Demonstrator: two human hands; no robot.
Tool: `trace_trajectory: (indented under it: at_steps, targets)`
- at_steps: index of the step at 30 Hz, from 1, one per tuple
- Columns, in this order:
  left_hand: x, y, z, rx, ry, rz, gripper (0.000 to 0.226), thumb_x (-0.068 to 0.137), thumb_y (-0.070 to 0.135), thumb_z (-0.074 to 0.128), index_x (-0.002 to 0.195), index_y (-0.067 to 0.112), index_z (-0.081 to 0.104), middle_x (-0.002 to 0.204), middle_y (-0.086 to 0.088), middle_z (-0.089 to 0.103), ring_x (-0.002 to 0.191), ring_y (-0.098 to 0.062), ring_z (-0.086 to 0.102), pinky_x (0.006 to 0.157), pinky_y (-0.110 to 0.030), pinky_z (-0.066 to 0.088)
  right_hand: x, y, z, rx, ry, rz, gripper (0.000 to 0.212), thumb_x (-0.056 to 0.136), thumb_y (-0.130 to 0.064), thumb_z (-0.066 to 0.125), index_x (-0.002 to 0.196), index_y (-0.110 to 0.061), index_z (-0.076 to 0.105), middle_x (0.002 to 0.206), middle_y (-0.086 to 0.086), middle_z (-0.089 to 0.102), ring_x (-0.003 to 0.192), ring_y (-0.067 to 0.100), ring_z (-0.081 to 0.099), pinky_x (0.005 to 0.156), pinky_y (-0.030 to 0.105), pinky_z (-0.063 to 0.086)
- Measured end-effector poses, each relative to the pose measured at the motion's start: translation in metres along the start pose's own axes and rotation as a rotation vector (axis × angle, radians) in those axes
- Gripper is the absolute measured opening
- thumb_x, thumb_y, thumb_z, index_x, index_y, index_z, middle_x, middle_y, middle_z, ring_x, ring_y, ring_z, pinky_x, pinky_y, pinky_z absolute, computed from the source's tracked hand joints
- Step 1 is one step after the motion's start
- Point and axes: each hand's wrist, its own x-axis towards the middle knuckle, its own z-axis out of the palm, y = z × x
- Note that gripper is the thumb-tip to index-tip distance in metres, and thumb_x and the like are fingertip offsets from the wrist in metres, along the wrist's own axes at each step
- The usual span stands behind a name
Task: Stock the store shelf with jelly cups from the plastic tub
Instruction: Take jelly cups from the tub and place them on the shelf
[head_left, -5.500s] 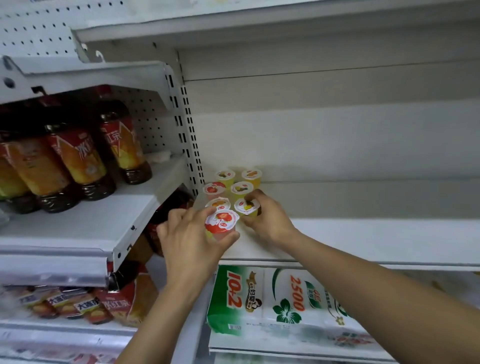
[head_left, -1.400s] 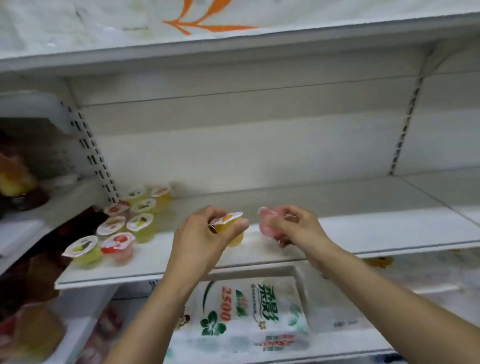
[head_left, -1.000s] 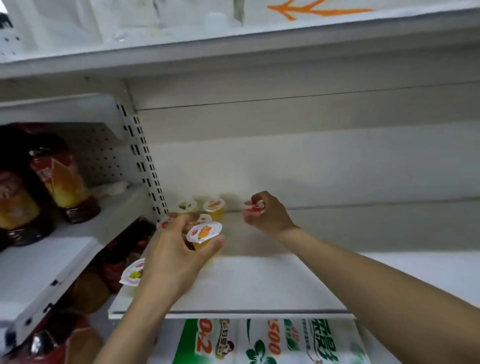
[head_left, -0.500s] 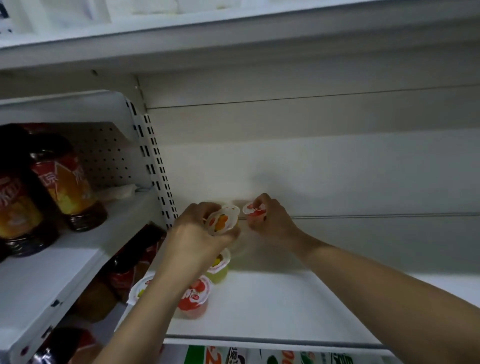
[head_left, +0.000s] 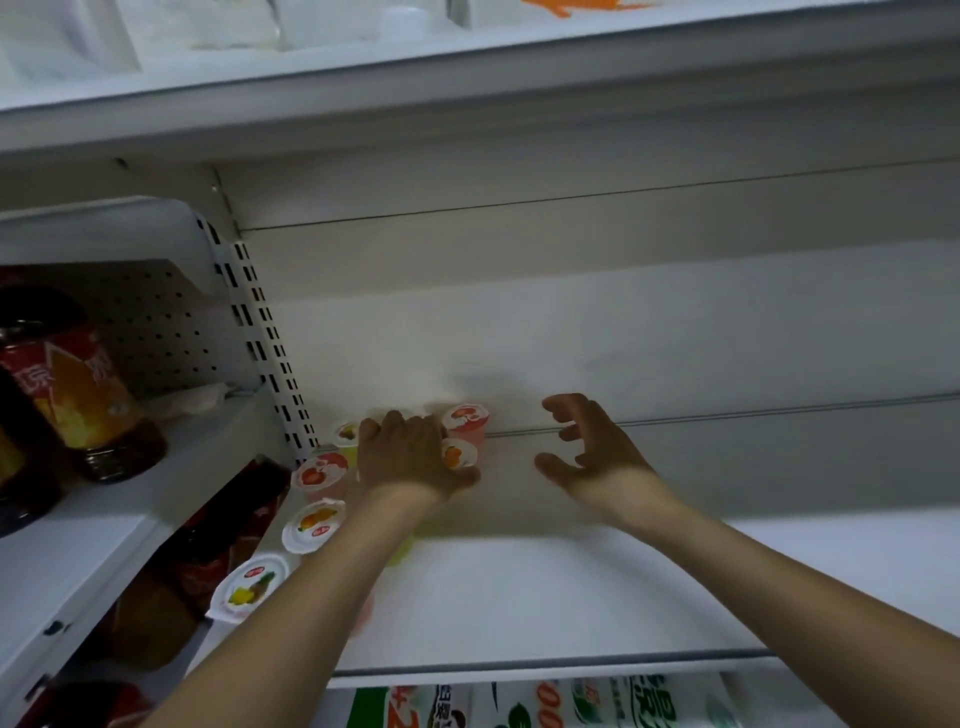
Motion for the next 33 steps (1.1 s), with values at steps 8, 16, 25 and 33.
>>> trace_trajectory:
  at_steps: [8, 16, 25, 33]
  targets:
    - [-0.003, -0.003, 0.005, 0.145, 0.015, 0.035, 0.069, 0.072, 0.078, 0.048, 0.117, 0.027, 0.057, 0.115, 0.004, 0.060, 0.114, -0.019, 0.045, 0.090, -0.039, 0.029, -0.026, 0.001, -0.022, -0.016, 0.018, -0.070, 0.047, 0.085, -0.031, 0.065, 0.125, -0.035, 0.041, 0.123, -0.018, 0.047, 0.106, 0.001, 0.050, 0.092, 0.033, 0.048]
    - [-0.063, 0.058, -0.024, -0.094, 0.415, 0.201, 0.068, 0.072, 0.073, 0.041, 0.113, 0.024, 0.064, 0.106, -0.002, 0.064, 0.103, -0.029, 0.057, 0.084, -0.041, 0.043, -0.069, 0.022, -0.078, -0.376, 0.017, -0.171, 0.041, 0.092, -0.037, 0.056, 0.132, -0.029, 0.047, 0.131, -0.009, 0.050, 0.113, 0.012, 0.054, 0.087, 0.033, 0.049]
    - [-0.151, 0.232, -0.006, -0.444, 0.272, 0.485, 0.073, 0.084, 0.070, 0.041, 0.142, 0.024, 0.039, 0.137, 0.002, 0.049, 0.124, -0.019, 0.045, 0.103, -0.037, 0.037, -0.202, 0.100, -0.197, -0.595, 0.224, -0.091, 0.050, 0.086, -0.047, 0.045, 0.129, -0.022, 0.052, 0.125, 0.001, 0.058, 0.110, 0.023, 0.058, 0.079, 0.035, 0.051]
    - [-0.232, 0.429, 0.024, -0.578, 0.069, 0.791, 0.075, 0.085, 0.064, 0.049, 0.147, 0.027, 0.030, 0.138, 0.005, 0.045, 0.124, -0.017, 0.044, 0.100, -0.034, 0.040, -0.362, 0.203, -0.314, -0.675, 0.274, 0.227, 0.054, 0.086, -0.044, 0.046, 0.135, -0.021, 0.047, 0.134, 0.002, 0.049, 0.118, 0.023, 0.050, 0.086, 0.038, 0.050]
